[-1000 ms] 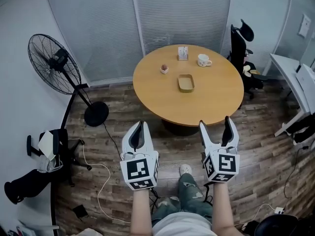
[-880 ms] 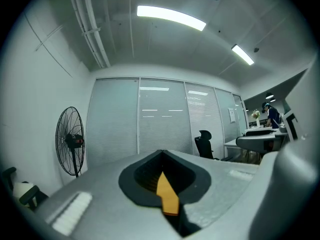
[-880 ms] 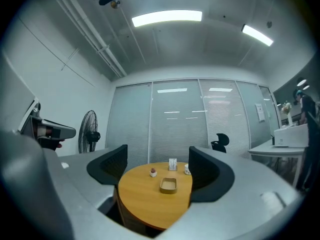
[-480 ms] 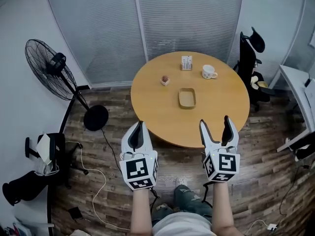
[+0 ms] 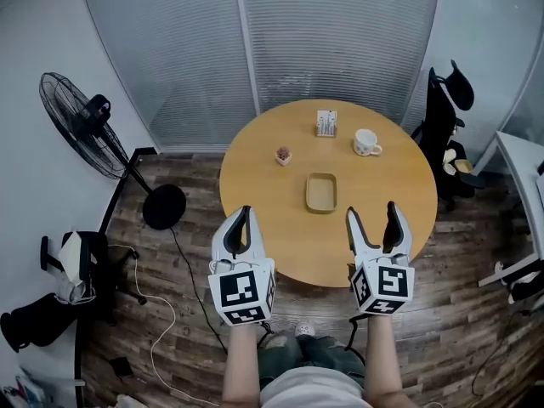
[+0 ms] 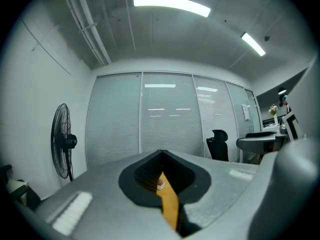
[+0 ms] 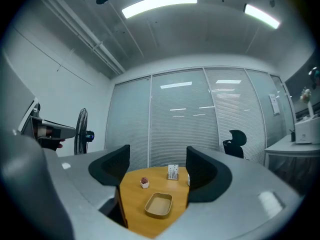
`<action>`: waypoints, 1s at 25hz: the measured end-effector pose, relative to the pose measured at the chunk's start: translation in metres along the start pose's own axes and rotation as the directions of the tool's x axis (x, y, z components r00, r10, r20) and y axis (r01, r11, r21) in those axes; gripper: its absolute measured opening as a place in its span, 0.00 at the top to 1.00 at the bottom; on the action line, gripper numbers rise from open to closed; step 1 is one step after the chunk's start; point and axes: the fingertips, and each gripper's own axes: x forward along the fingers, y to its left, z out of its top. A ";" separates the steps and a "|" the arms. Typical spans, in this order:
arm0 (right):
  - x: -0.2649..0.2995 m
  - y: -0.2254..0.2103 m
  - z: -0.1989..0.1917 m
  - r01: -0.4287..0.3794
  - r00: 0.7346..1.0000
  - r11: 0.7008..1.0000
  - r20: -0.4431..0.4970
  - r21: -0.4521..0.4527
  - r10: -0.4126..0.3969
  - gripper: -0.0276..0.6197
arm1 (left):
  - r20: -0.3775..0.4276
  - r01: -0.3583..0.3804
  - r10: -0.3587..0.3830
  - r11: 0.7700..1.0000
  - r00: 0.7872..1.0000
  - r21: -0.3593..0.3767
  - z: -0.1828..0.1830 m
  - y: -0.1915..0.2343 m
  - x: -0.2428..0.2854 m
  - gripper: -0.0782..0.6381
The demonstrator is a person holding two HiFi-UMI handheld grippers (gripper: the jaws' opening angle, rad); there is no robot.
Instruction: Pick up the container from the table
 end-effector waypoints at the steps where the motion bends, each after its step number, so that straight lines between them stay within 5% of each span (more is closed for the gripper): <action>1: 0.005 -0.002 -0.002 0.000 1.000 1.000 -0.004 0.003 0.000 0.37 | -0.006 -0.001 0.001 1.000 1.000 0.003 -0.001 0.000 0.005 0.89; 25: 0.141 -0.019 -0.054 0.056 0.992 0.998 -0.117 0.042 -0.051 0.41 | -0.086 0.051 -0.051 0.999 0.995 0.000 -0.037 0.029 0.150 0.89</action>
